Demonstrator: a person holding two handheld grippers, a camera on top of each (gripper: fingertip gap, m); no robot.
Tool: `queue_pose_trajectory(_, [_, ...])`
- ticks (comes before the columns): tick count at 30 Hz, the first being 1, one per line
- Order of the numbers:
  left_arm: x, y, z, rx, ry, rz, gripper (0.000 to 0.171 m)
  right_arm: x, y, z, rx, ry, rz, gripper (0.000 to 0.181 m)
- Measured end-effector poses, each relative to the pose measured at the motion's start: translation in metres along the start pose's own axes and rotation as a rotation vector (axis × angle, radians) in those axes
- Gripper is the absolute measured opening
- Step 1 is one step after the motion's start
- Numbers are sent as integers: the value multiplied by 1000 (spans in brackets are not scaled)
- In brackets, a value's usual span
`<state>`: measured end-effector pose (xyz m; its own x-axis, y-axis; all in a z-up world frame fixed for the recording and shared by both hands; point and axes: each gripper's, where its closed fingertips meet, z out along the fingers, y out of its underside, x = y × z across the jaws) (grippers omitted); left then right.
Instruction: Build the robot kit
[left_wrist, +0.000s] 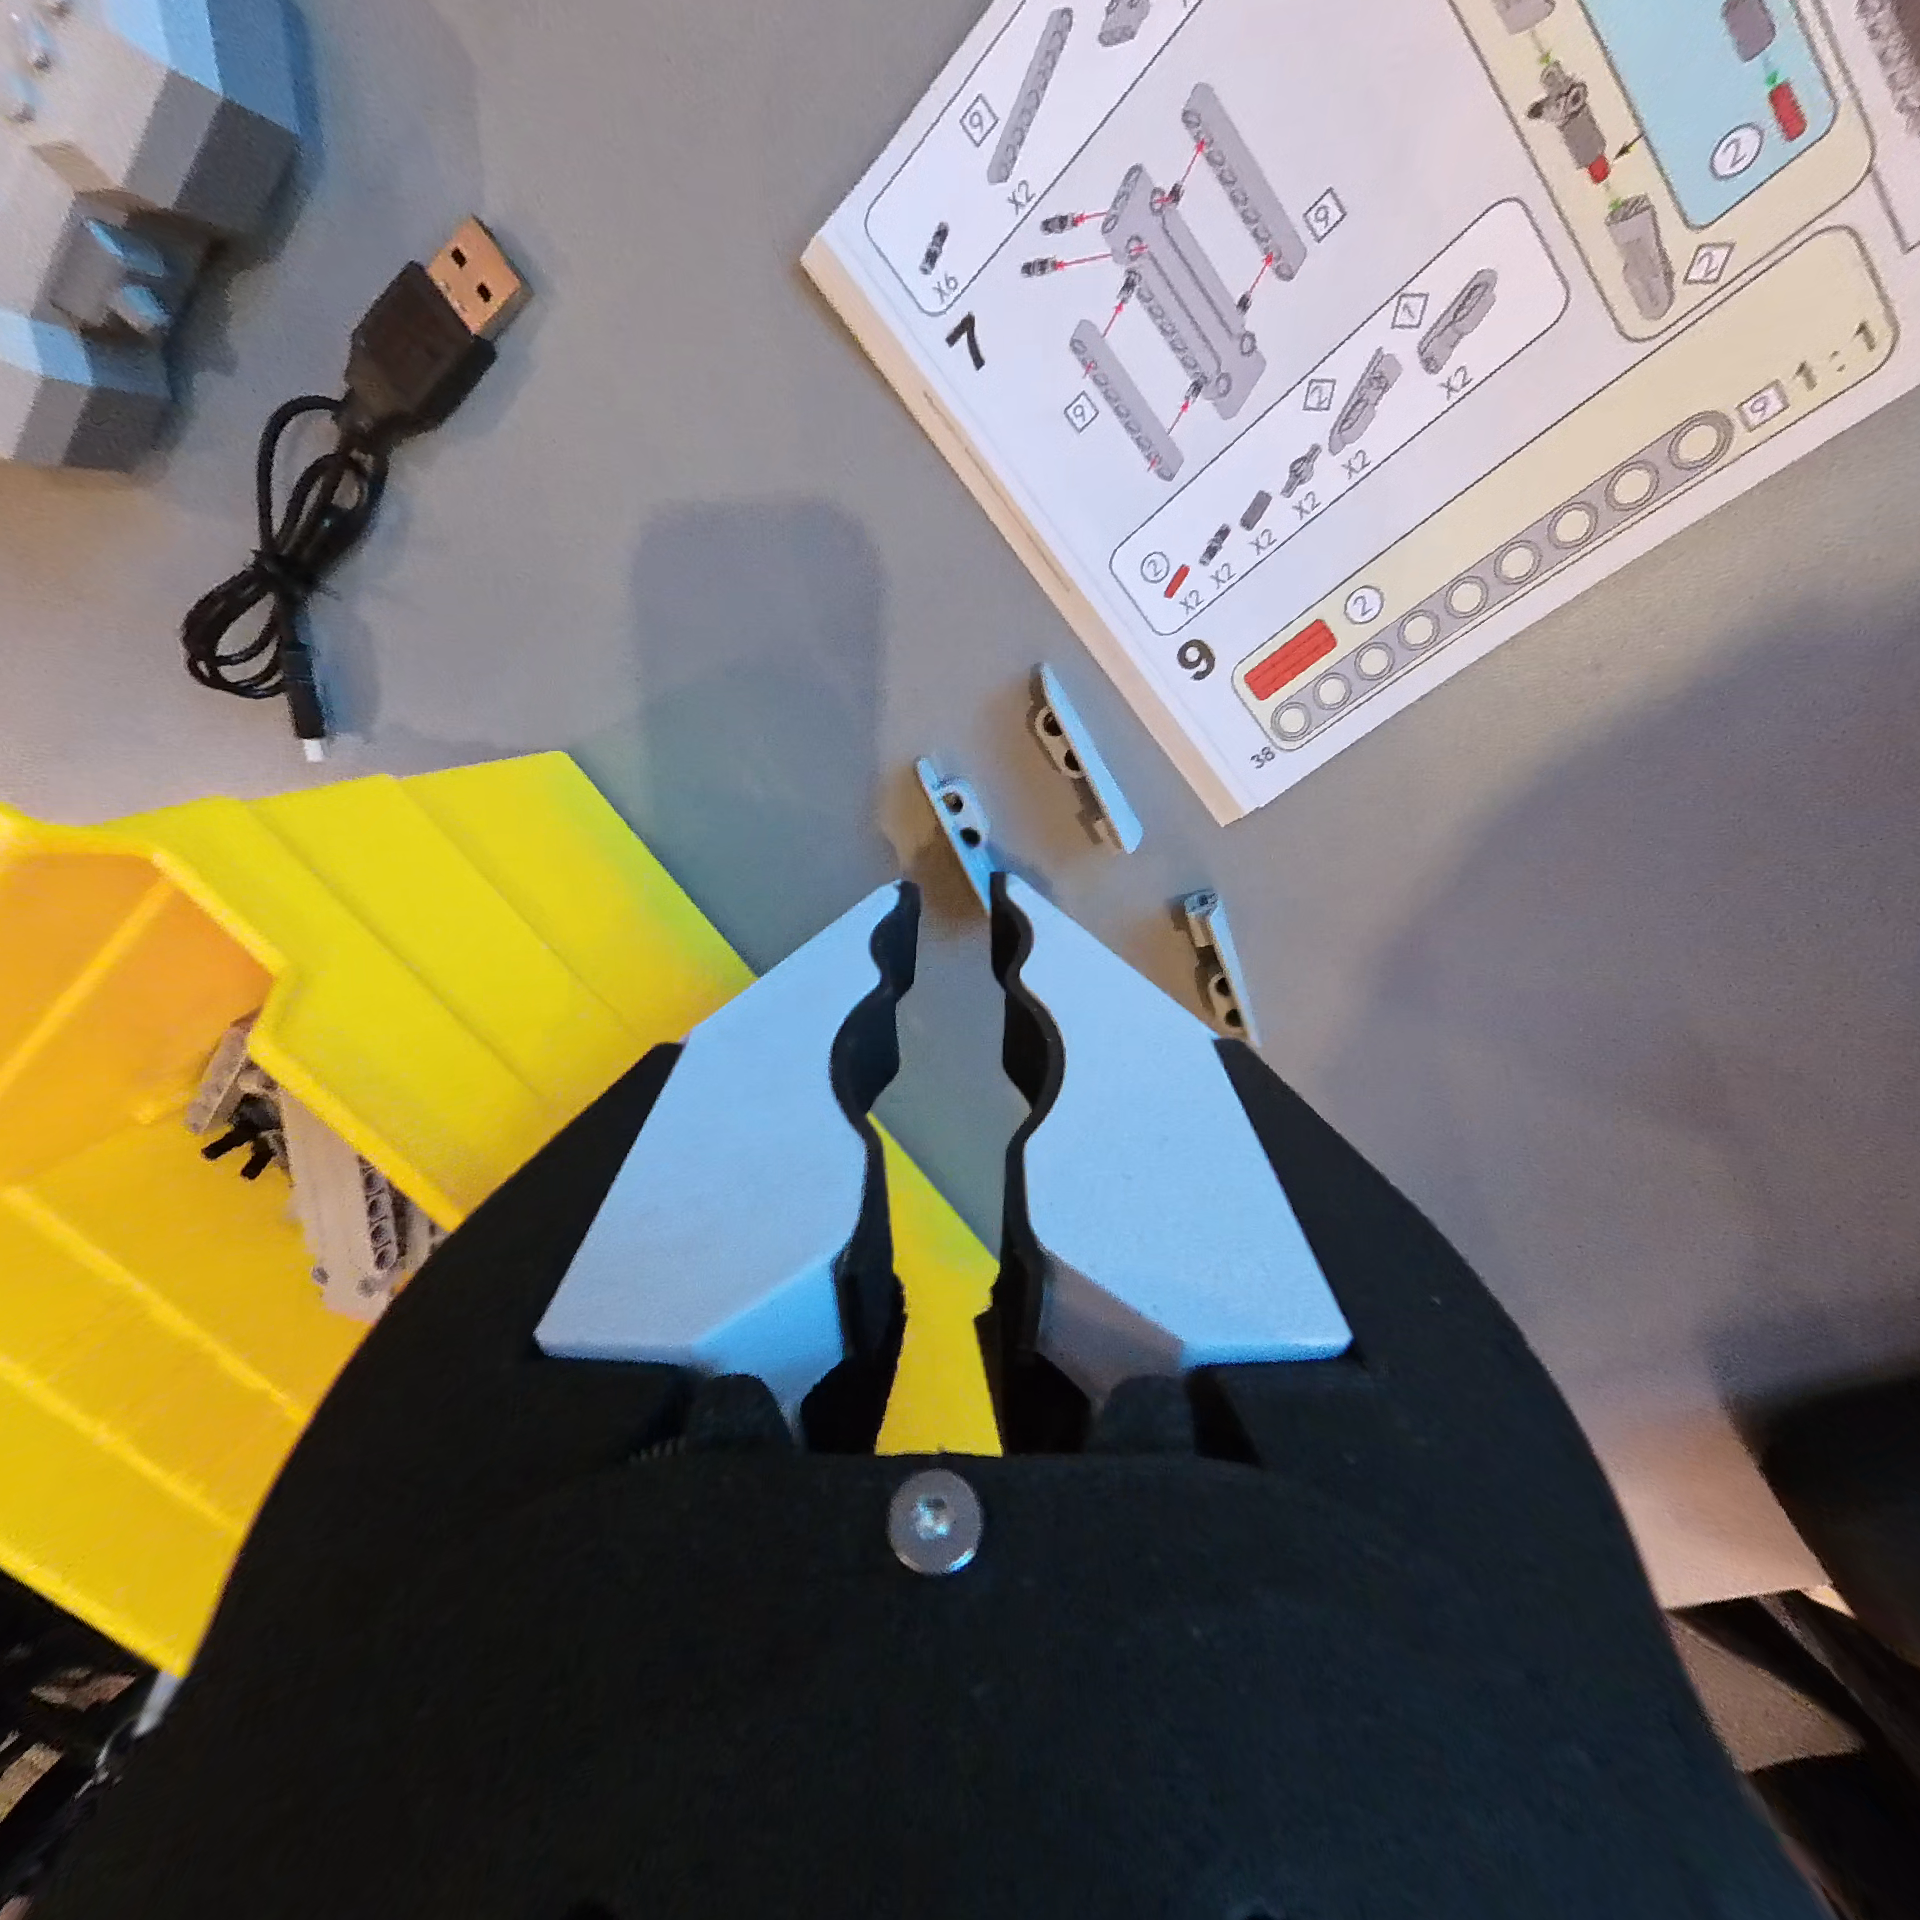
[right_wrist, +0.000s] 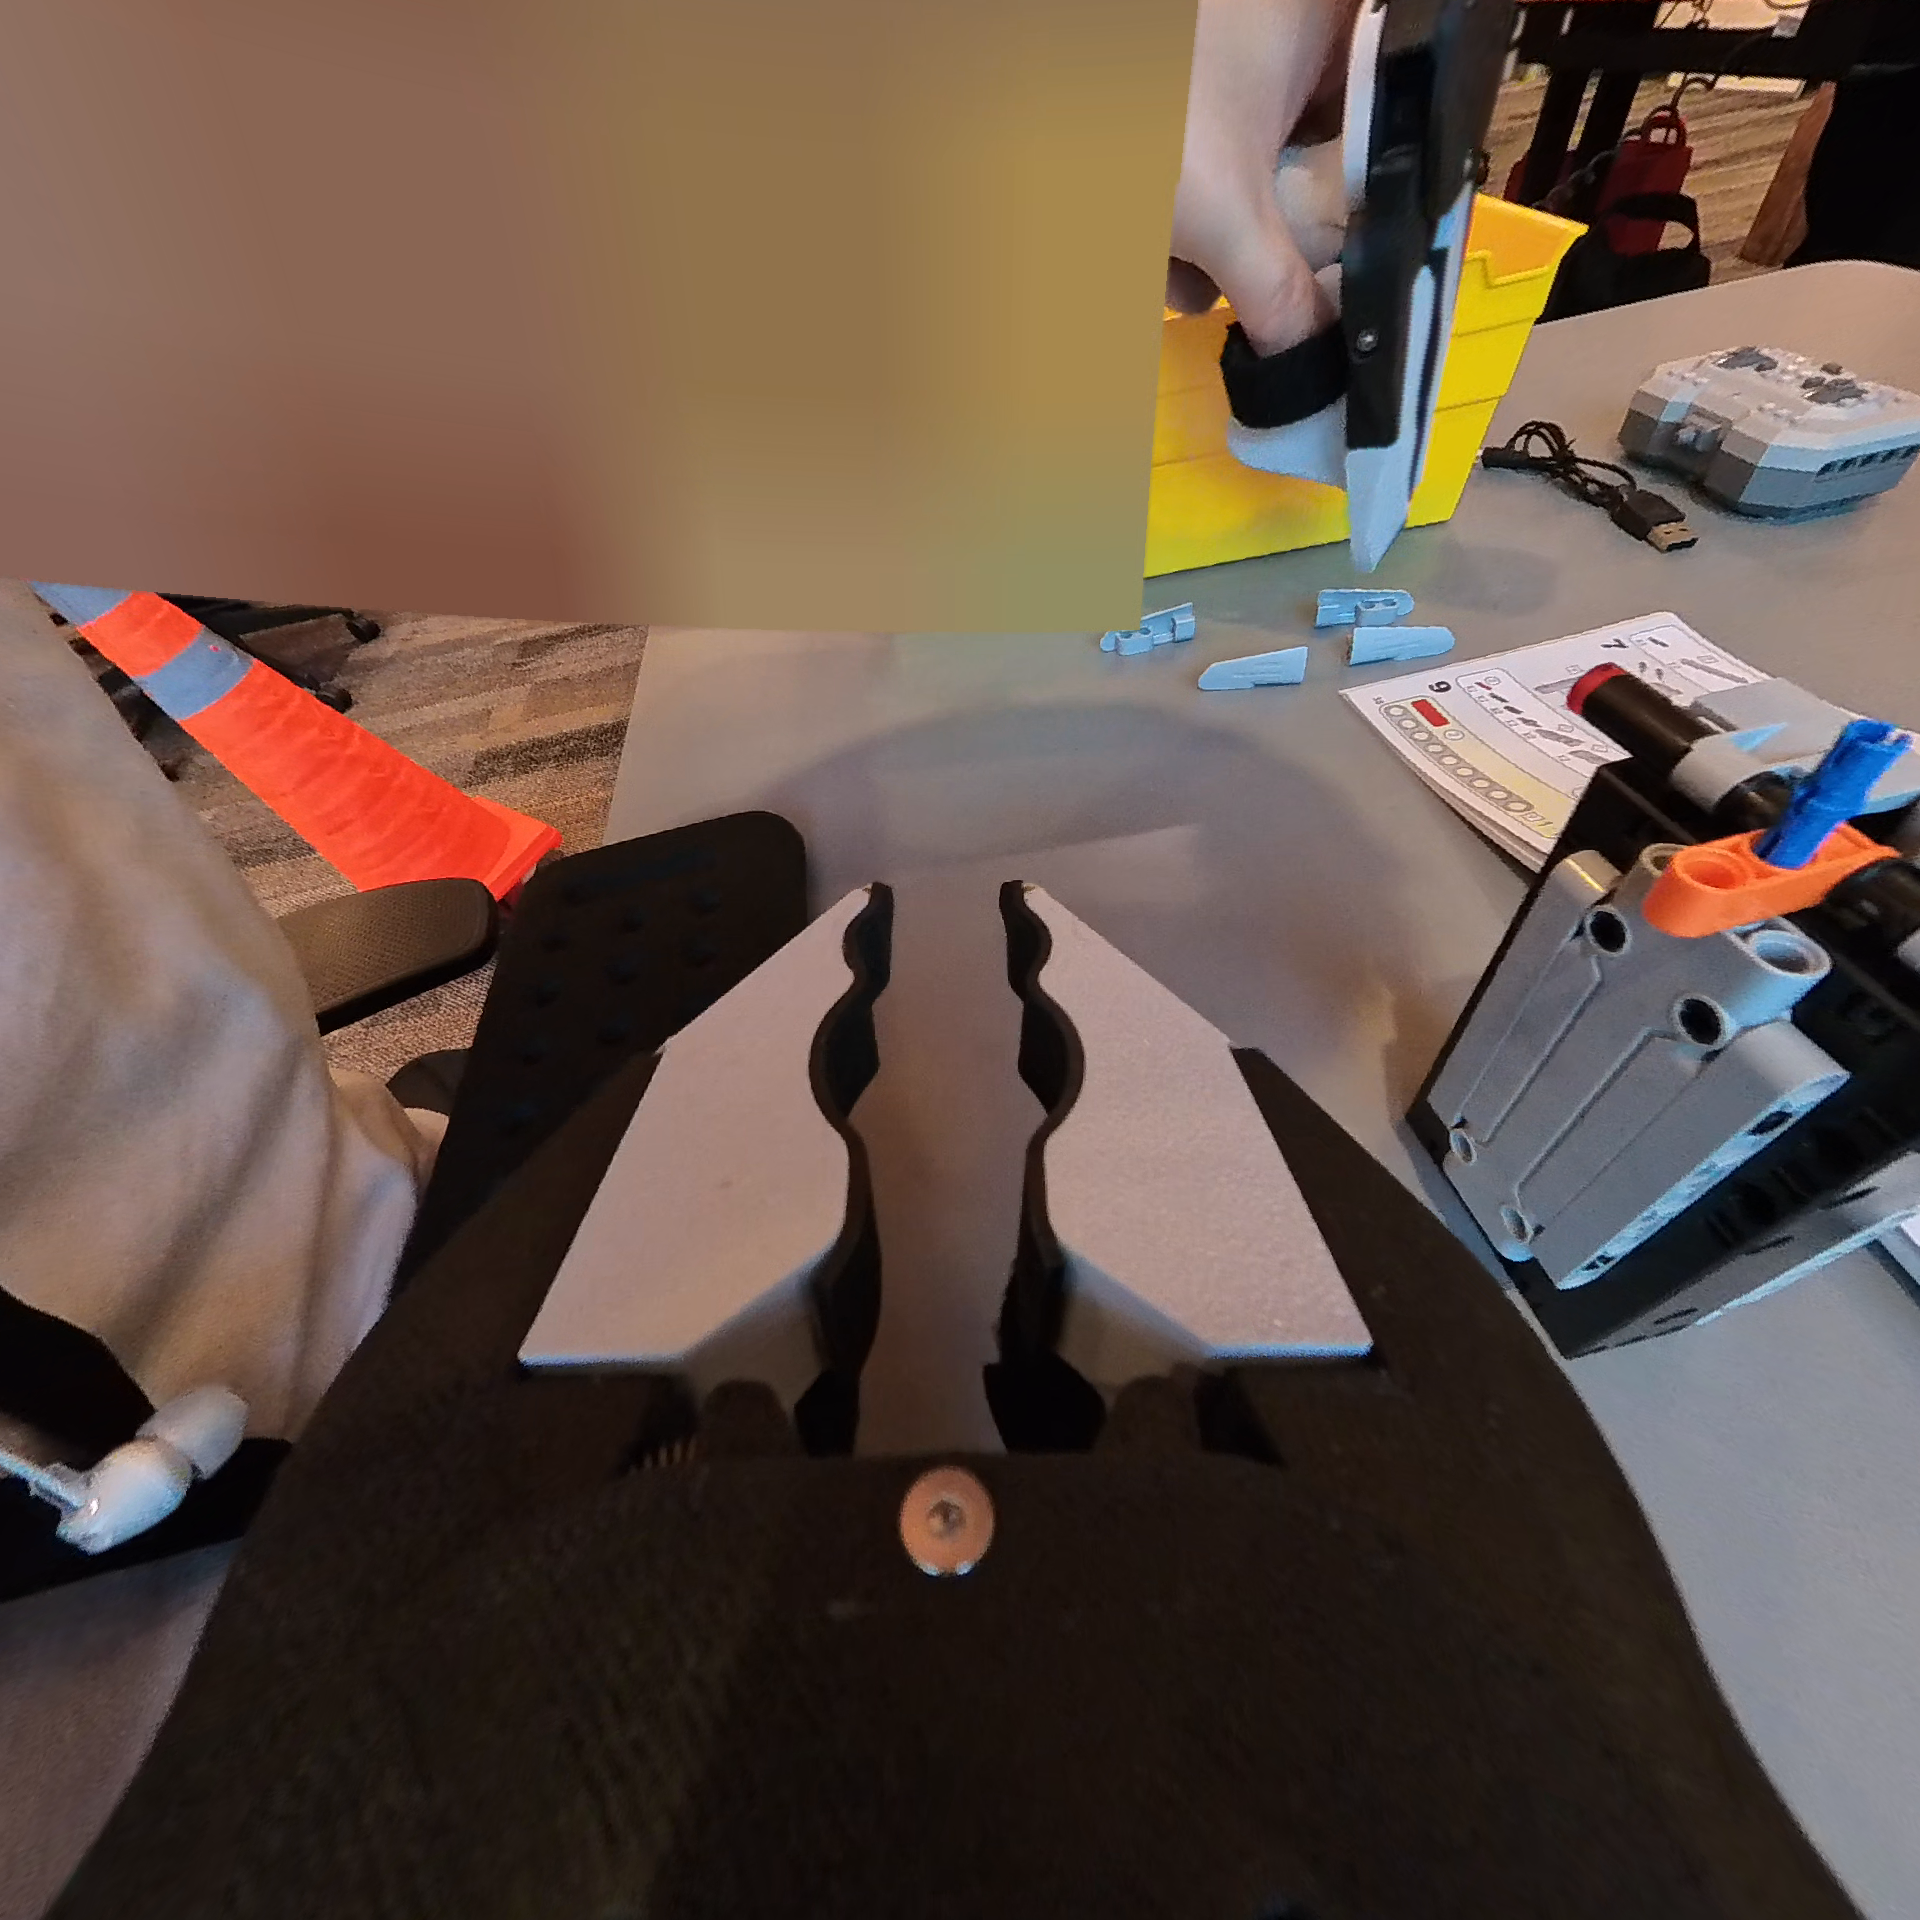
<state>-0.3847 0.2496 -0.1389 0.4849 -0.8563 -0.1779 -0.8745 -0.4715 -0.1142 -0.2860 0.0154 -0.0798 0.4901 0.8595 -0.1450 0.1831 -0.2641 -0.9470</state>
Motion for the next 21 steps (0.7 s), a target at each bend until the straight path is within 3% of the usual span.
queue_pose_trajectory(9, [7, 1, 8, -60, 60, 26, 11, -1, 0, 0, -1, -2, -4, 21])
queue_pose_trajectory(21, [11, 14, 13, -169, 59, 202, 0, -2, 1, 1, -2, -7, 1, 21])
